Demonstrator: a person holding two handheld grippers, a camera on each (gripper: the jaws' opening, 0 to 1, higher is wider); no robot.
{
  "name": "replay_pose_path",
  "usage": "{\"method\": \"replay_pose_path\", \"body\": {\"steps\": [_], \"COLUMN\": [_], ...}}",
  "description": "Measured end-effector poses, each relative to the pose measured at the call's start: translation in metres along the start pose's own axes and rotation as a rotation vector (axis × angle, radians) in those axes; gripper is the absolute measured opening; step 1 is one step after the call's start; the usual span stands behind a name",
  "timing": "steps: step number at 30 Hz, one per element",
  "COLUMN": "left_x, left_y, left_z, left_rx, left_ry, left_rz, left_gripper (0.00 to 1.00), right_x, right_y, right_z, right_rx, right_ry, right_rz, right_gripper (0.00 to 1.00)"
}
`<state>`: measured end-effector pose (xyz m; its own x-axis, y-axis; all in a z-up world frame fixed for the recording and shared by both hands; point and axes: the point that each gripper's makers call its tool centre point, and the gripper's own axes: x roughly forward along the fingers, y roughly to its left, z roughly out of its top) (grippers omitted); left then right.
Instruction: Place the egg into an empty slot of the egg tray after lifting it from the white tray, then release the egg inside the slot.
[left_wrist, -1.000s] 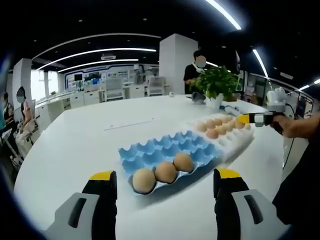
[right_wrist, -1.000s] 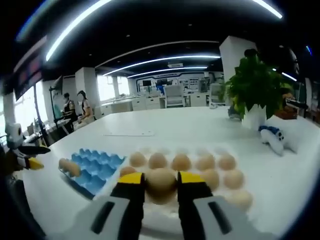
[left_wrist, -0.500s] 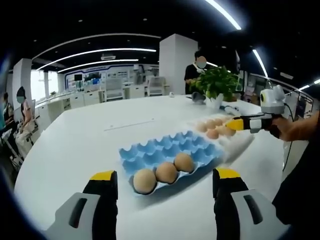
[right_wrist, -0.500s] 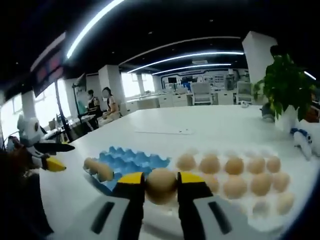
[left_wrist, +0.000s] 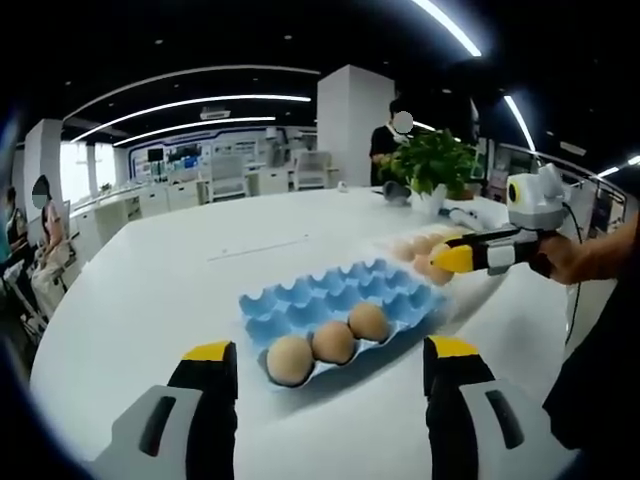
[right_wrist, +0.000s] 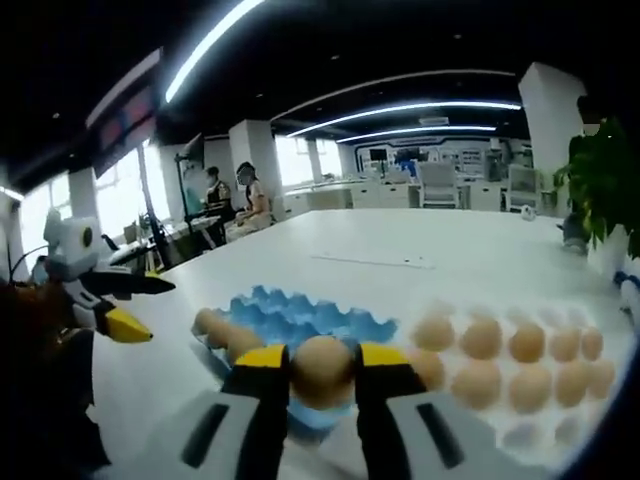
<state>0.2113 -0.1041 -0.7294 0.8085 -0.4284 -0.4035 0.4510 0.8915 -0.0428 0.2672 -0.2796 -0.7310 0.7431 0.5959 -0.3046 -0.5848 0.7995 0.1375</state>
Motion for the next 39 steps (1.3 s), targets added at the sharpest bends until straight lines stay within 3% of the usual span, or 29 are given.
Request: {"method": "replay_pose_path", "body": {"steps": [14,28,39], "left_x": [-0.003,-0.006,-0.005], "left_y": [0.006,0.006,0.002], "left_z": [0.002,0.001,0.004], "left_rx": [-0.001,-0.020,-0.017], "left_ry": [-0.008,-0.007,-0.004], "left_rz": [0.025,0.037,0.033], "left_gripper": [0.78,0.77,0.76], "right_x": [0.035,0.046,0.048], "right_y": [0.033,0.040,0.038], "right_z": [-0.017,-0.035,-0.034], "right_rx": [-0.007,-0.029,-0.067], "right_ry": [0.036,0.064,0.037], "right_rz": [0.096,0.128,0.140], "right_gripper": [0.25,0.25,0.25]}}
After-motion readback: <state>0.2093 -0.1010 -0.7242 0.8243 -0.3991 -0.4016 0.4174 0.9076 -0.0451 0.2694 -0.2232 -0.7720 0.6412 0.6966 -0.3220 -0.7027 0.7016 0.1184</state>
